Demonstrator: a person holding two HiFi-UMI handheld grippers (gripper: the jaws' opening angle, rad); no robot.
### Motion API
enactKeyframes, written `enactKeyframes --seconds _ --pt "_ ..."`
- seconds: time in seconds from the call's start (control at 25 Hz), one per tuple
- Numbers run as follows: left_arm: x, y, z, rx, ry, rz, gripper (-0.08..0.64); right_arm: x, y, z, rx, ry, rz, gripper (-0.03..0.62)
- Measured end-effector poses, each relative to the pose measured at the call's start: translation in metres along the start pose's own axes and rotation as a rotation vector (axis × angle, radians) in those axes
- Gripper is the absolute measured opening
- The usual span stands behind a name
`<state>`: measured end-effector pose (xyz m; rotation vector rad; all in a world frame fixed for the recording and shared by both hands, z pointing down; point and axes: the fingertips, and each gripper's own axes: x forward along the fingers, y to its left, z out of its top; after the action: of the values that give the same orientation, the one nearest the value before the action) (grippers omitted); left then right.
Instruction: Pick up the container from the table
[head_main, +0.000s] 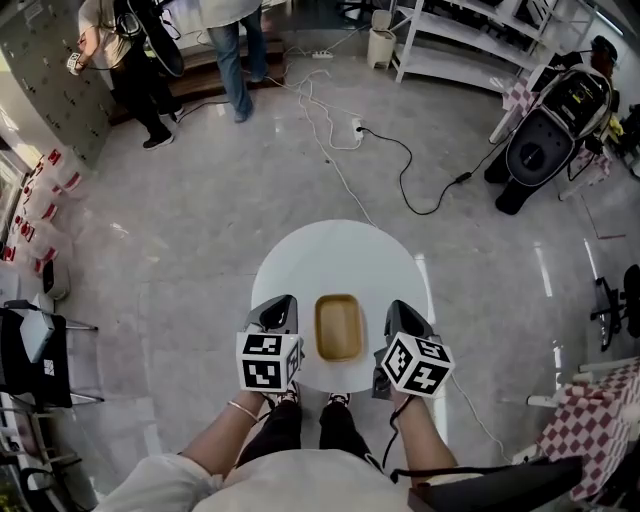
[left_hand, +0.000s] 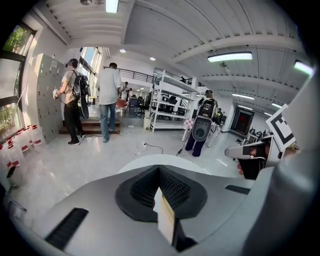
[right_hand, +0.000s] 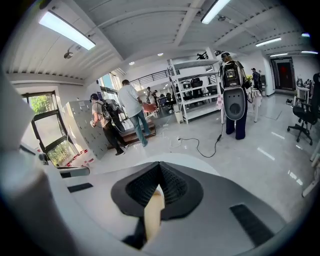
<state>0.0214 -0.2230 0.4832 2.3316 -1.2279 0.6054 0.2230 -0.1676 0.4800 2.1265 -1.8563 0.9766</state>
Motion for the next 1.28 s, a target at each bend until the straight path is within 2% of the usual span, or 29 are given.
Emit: enactKeyframes --seconds 0.72,1.28 --pt "0.019 -0.016 -0.092 -0.025 0.197 -0.008 0.008 0.017 -0.017 -0.082 -0.015 0.185 0.019 0.021" --pt "0.032 -0.008 -0.135 -0.064 0.259 0.001 0.008 0.025 -0.018 -0.126 -0.021 0.260 0.028 0.022"
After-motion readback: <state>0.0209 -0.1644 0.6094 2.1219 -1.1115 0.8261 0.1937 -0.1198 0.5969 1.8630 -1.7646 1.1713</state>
